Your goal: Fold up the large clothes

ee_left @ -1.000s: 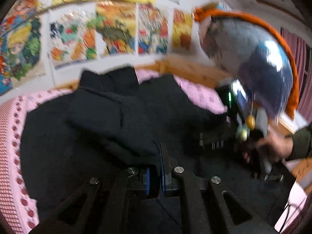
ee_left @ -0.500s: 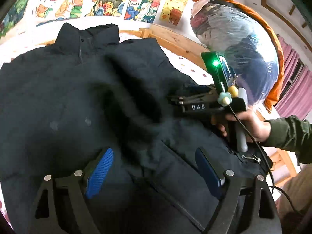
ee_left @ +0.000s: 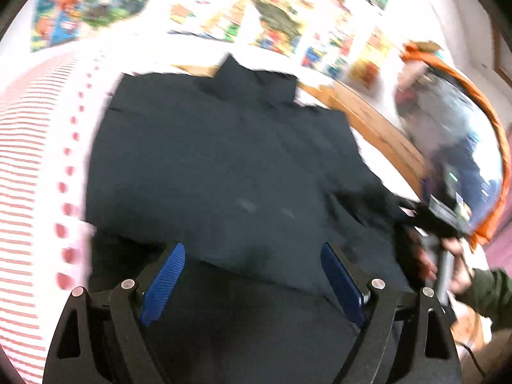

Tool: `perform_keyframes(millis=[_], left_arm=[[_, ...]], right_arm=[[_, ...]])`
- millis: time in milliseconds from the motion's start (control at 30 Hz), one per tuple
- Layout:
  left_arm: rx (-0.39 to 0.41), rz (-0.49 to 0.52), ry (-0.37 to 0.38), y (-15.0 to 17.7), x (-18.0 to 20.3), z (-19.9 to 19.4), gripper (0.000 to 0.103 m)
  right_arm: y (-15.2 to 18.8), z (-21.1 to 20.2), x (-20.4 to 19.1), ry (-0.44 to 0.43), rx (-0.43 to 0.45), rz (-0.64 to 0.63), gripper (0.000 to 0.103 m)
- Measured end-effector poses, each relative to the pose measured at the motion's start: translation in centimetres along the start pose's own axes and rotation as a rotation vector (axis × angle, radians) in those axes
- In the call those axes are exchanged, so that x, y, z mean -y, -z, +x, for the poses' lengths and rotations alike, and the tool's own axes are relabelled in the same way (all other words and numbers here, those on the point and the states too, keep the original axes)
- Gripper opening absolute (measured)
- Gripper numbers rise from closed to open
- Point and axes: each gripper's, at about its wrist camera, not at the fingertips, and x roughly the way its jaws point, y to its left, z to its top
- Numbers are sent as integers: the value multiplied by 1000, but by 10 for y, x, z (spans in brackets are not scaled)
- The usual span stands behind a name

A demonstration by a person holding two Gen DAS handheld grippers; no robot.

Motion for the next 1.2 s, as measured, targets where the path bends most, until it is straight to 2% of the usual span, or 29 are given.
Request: perform_keyframes(millis=[167, 267, 367, 433, 500, 600, 700, 767, 800, 833, 867, 933, 967, 1067, 1200], left_arm=[[62, -132, -43, -11, -39, -6, 94], [60, -204, -38, -10, -56, -4, 98], [46, -253, -26, -6, -68, -2, 101], [43, -268, -32, -6, -73, 0, 102], [46, -273, -42, -5, -76, 0, 102], [66, -275, -88, -7, -78, 0, 102], [81, -269, -135, -9, -81, -4, 102], [90, -273, -139, -9, -84, -6, 102], [91, -281, -131, -9, -85, -7, 102], [91, -292, -116, -9, -87, -8, 102], [93, -301, -106, -10, -89, -9, 102], [99, -304, -105, -10, -89, -11, 102], [105, -297, -108, -11, -89, -12, 102], [132, -265, -129, -14, -84, -15, 102], [158, -202, -178, -20, -73, -17, 102]], right_arm=[[12, 11, -7, -94, -57, 17, 101], [16, 13, -3, -161, -65, 94, 101], [22, 16, -2, -180, -64, 133, 102], [26, 23, -5, -154, -71, 127, 101], [30, 34, -11, -91, -106, 101, 102], [35, 47, -24, -4, -141, 34, 101], [36, 54, -36, 34, -150, -13, 100], [37, 54, -42, 40, -153, -31, 78], [36, 52, -43, 46, -156, -33, 58], [35, 50, -45, 47, -151, -34, 43], [33, 47, -47, 52, -147, -41, 38], [31, 42, -56, 92, -132, -87, 12], [28, 37, -60, 108, -119, -105, 8], [10, 10, -62, 136, -45, -137, 5], [-22, -28, -67, 209, 115, -184, 5]])
